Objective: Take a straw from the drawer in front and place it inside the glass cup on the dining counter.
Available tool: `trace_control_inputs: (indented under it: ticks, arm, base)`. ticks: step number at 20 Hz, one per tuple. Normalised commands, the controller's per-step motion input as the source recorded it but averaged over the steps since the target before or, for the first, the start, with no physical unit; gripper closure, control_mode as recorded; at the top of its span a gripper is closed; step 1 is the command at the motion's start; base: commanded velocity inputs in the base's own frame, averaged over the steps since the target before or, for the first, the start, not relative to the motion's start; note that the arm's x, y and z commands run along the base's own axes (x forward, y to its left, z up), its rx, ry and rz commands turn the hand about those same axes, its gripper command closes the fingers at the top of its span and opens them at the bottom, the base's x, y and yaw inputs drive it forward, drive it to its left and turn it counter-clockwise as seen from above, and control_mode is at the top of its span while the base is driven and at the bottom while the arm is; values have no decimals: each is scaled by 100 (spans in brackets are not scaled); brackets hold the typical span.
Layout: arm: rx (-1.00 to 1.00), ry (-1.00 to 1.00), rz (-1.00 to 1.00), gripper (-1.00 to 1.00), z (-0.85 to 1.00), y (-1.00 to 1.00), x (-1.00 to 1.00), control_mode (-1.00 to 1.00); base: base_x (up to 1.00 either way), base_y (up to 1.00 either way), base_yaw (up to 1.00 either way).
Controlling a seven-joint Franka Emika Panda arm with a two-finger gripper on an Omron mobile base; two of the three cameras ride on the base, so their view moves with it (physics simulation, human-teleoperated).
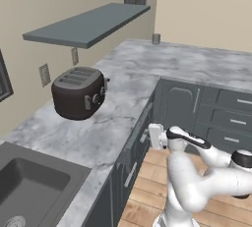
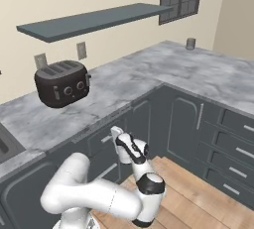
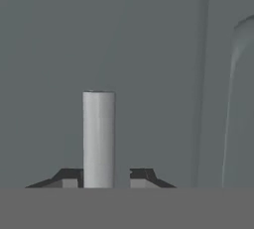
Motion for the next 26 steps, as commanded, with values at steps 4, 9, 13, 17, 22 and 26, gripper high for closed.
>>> trace_control_inputs:
  ticks: [4,9,13,17,22,26]
  arm:
    - [0,0,0,100,-37,-98,-35,-100]
    - [0,0,0,100,-38,-100,-34,-100]
    - [0,0,0,100,-43,-100,-39,-100]
    - [0,0,0,100,-47,-100,-42,-100]
    - [0,2,0,100,-51,-100,-43,-100]
    - [0,3,0,100,-54,-100,-42,-100]
  base:
    - [0,0,0]
    - [0,0,0]
    - [0,0,0]
    - [0,0,0]
    - [0,0,0]
    - [0,0,0]
